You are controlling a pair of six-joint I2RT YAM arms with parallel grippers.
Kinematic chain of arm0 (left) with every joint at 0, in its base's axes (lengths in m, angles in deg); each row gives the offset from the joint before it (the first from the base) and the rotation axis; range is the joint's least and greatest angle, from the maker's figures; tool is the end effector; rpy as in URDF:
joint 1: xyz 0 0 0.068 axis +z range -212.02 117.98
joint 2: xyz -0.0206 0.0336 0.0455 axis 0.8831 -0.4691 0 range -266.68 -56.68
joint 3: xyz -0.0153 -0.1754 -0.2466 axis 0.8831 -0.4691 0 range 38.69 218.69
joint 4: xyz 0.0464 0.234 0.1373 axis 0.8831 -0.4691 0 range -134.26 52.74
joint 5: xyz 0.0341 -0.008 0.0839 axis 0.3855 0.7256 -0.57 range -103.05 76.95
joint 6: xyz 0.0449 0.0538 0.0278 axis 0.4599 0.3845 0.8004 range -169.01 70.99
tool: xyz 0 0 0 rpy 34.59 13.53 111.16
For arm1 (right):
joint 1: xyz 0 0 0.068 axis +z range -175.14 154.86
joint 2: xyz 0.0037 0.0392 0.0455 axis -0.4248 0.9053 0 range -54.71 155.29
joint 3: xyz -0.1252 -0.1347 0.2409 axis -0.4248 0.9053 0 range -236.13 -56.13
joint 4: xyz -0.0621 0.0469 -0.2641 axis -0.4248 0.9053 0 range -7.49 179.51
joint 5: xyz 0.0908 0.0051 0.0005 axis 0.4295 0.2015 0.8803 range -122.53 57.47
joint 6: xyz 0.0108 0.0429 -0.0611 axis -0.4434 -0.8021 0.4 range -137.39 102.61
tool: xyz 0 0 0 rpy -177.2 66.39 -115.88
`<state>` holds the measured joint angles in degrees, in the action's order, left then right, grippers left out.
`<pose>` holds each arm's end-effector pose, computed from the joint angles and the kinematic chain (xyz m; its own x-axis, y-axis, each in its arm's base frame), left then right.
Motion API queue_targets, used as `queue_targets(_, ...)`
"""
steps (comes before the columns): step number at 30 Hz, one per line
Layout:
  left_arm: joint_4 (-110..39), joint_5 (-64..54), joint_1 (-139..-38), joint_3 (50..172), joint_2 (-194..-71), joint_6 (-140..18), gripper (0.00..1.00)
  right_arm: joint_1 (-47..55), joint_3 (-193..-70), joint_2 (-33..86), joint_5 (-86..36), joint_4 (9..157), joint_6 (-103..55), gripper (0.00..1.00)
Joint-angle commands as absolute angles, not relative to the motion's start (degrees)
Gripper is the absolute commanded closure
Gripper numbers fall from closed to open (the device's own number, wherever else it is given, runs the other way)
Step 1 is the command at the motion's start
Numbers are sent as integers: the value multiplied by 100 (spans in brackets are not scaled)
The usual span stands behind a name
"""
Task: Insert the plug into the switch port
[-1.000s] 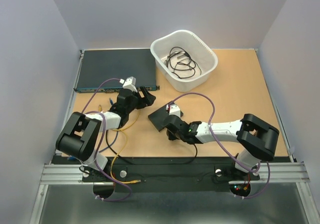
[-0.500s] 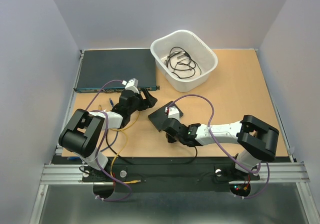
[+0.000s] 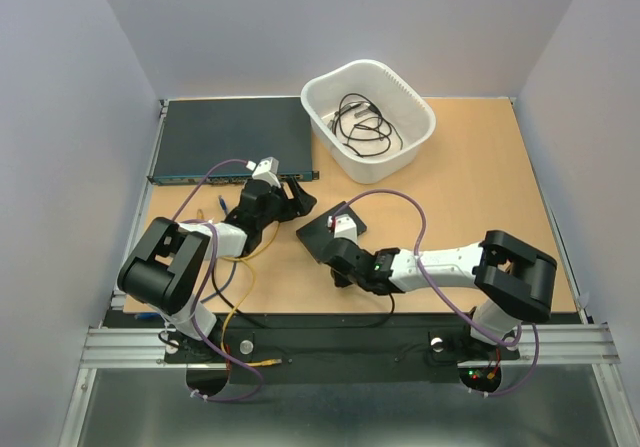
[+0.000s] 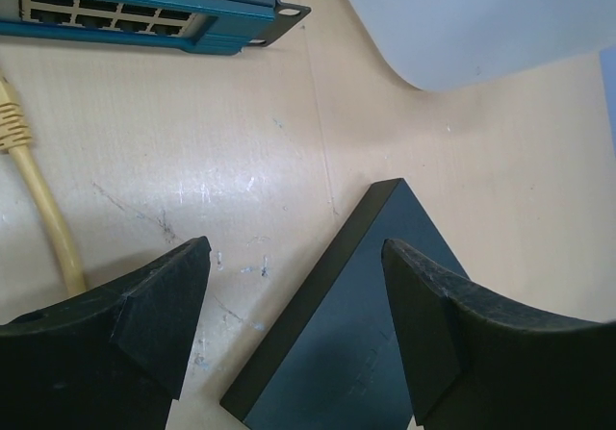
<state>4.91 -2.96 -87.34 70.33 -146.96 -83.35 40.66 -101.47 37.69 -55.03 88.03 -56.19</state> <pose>0.3016 -0.1549 0.1794 -0.5349 -0.3614 -0.7637 0.3284 0.7439 -0.5820 0.1590 0.2946 0.1537 -0.7221 -0.1942 -0.6640 -0.3784 0.9144 0.1440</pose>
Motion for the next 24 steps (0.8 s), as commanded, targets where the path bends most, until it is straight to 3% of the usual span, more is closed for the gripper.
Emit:
queue_targets(1, 730, -268, -8760, 7139, -14712, -8232, 18, 4236, -10333, 3916, -5521, 9068, -5615, 100)
queue_targets(24, 616, -513, -9287, 7253, -15116, -8275, 20, 4298, -10649, 4294, -6100, 9279, -5553, 100)
